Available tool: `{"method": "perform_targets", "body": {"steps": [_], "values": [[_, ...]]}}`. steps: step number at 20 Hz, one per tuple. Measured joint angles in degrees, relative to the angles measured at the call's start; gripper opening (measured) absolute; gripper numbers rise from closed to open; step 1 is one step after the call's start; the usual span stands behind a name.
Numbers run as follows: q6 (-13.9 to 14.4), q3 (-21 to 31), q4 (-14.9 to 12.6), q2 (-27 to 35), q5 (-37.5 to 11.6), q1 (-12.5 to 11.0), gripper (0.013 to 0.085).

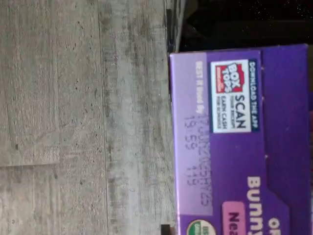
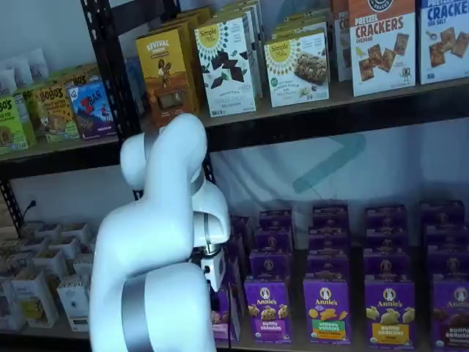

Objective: Pick up the purple box with a pink patch in the middle, on the bottom shelf, the first box from the left

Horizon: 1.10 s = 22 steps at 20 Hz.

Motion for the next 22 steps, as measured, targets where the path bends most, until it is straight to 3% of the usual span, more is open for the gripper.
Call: {"method": "perform_targets", "body": {"steps": [1, 5, 15, 22], "values": [[0.0, 0.1, 0.0, 0.0, -0.1, 0.0, 0.0490], [-0.4, 0.4, 0.4, -0.2, -0.7, 0.0, 0.0370], [1.1, 2.2, -1.3, -1.6, -0.4, 0.0, 0.0370], [6.1, 10.1, -6.5, -6.5, -3.5, 0.4, 0.0370]]}}
